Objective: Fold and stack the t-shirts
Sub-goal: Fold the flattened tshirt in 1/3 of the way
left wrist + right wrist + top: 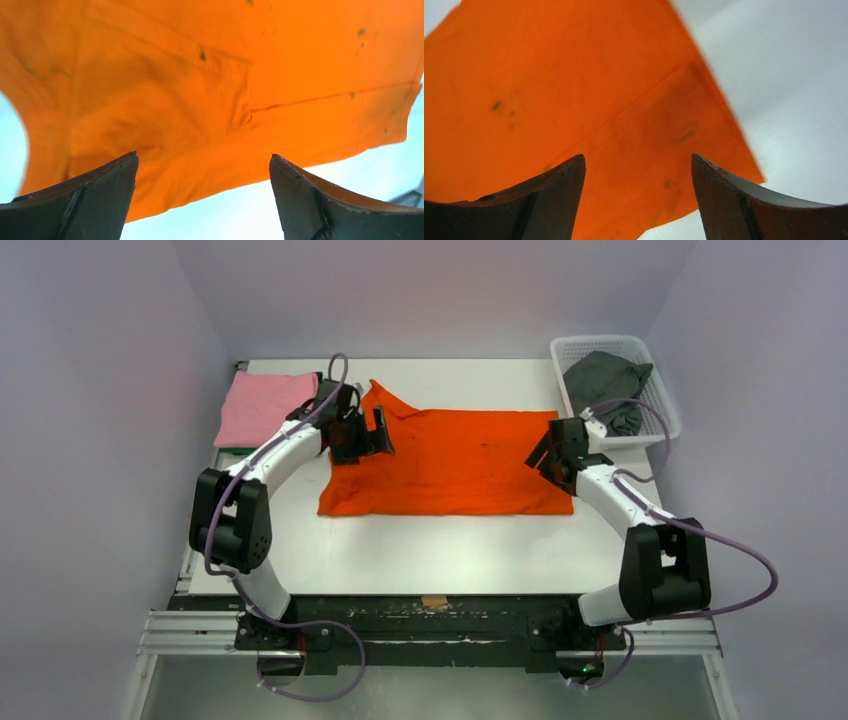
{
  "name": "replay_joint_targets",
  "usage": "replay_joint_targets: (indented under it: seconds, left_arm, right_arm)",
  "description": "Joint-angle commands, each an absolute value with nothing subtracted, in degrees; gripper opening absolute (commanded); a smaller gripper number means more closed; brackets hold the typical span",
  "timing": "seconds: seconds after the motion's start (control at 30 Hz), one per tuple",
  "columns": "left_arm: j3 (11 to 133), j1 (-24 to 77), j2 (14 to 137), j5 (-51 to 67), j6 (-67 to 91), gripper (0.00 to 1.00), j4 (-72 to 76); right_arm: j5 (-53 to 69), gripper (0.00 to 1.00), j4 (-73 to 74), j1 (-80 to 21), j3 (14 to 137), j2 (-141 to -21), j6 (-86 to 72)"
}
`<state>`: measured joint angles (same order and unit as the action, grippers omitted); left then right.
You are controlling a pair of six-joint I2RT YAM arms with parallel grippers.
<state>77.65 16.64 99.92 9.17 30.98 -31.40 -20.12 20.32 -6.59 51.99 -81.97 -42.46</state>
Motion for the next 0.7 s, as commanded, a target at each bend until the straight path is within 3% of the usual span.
replay_joint_targets:
  seconds: [0.0,0.17,0.33,0.67]
  left_arm:
    - [72.16,17.01,102.16,18.18,34.92,1.0,-23.58]
    - [72.49,16.7,107.88,17.25,35.4,1.0,-26.12]
    - [65.81,16.76,106.16,16.43,35.8,1.0,-27.14]
    - [43.17,19.87,87.26,15.2,40.5,1.0,-28.22]
  right_arm:
    - [-12.74,0.78,11.62,-13.54,51.12,-85.17,-36.83]
    - [-8.37,0.79,8.55,-15.9,51.82,-92.19,-35.99]
    - [-8.15,0.79,11.79,-16.67,47.27,-91.3,-36.39]
    - [-0.54,0.75,16.35,-18.21,30.87,-76.79,-39.4]
